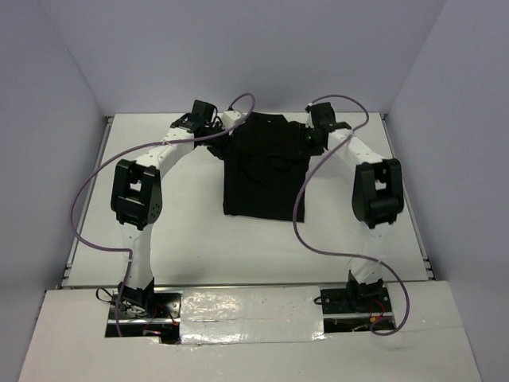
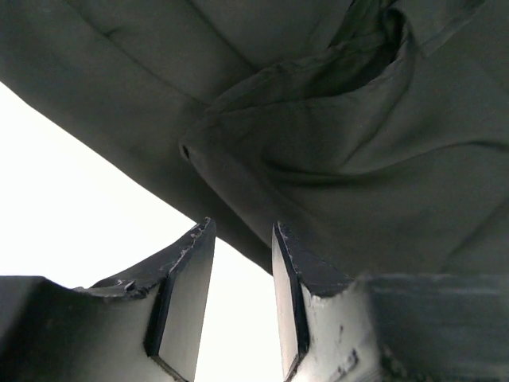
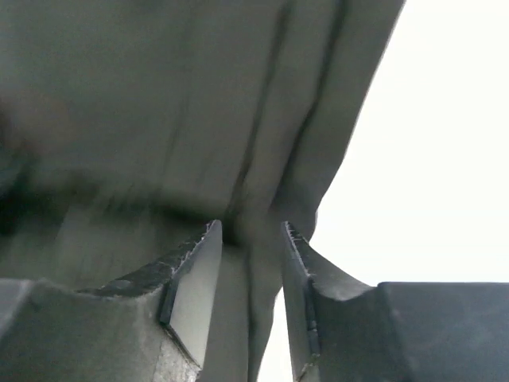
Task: Fold and stack the long sleeve shirts
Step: Fold the shirt
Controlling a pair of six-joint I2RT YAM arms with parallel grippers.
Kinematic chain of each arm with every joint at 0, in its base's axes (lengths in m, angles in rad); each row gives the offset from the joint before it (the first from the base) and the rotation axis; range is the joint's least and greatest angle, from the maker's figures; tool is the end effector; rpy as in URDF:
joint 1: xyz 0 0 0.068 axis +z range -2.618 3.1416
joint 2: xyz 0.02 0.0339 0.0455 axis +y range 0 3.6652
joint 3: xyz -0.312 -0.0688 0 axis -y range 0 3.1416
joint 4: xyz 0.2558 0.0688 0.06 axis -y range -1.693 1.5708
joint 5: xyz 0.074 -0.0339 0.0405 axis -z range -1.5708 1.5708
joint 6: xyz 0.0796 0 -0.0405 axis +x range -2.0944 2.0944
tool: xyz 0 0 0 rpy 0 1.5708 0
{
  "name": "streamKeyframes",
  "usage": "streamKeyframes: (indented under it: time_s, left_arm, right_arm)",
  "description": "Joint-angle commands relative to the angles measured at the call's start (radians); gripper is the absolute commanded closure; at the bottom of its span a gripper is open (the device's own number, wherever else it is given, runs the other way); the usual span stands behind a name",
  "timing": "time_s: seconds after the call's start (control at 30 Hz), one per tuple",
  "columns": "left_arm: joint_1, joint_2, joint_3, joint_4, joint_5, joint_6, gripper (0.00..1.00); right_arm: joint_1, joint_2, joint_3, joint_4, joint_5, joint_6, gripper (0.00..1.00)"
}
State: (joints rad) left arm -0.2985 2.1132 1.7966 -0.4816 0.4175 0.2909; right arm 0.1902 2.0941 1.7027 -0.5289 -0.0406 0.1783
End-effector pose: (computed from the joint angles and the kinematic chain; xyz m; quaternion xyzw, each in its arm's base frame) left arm 0.5117 -0.1912 0.2530 0.3379 0.8445 -0.1934 0.3678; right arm 0.5181 0.1030 0.2194 -0.0121 0.9473 0.0774 0.3105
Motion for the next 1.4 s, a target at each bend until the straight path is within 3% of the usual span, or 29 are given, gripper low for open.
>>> streamKeyframes:
  time_s: [0.0,0.17,0.23,0.3,0.47,0.7,0.87,0.97,1.0,1.13,1.17,1.37]
  left_arm:
    - [0.007,-0.012,0.007,0.032,0.060,-0.067,0.53]
    - [0.007,0.039,0.040,0.067,0.061,-0.111,0.52]
    - [0.007,0.069,0.070,0.055,0.064,-0.118,0.51]
    - [0.007,0.083,0.081,0.046,0.043,-0.124,0.51]
    - [0.010,0.114,0.072,0.064,0.004,-0.130,0.50]
    - [0.012,0.152,0.057,0.077,-0.011,-0.141,0.48]
    - [0.012,0.159,0.040,0.104,0.012,-0.150,0.53]
    - [0.012,0.151,0.023,0.132,0.029,-0.159,0.63]
    - [0.012,0.146,0.020,0.139,0.035,-0.162,0.68]
    - [0.010,0.126,0.001,0.181,0.066,-0.170,0.95]
    - [0.010,0.122,-0.003,0.189,0.066,-0.170,1.00]
    - [0.012,0.094,-0.043,0.236,0.055,-0.156,1.00]
  right_arm:
    - [0.005,-0.230,-0.212,0.200,-0.189,-0.129,0.56]
    - [0.011,-0.345,-0.446,0.389,-0.278,-0.301,0.55]
    - [0.035,-0.394,-0.560,0.520,-0.243,-0.350,0.53]
    - [0.064,-0.401,-0.598,0.526,-0.217,-0.486,0.52]
    - [0.144,-0.332,-0.552,0.498,-0.097,-0.671,0.51]
    - [0.149,-0.166,-0.338,0.393,-0.085,-0.640,0.50]
    - [0.149,-0.115,-0.255,0.354,-0.119,-0.620,0.53]
    - [0.149,-0.094,-0.226,0.316,-0.143,-0.619,0.64]
    - [0.149,-0.089,-0.219,0.307,-0.140,-0.619,0.77]
    - [0.127,-0.080,-0.206,0.270,-0.110,-0.613,1.00]
    - [0.118,-0.078,-0.201,0.267,-0.101,-0.605,1.00]
    - [0.016,-0.080,-0.135,0.240,-0.073,-0.465,1.00]
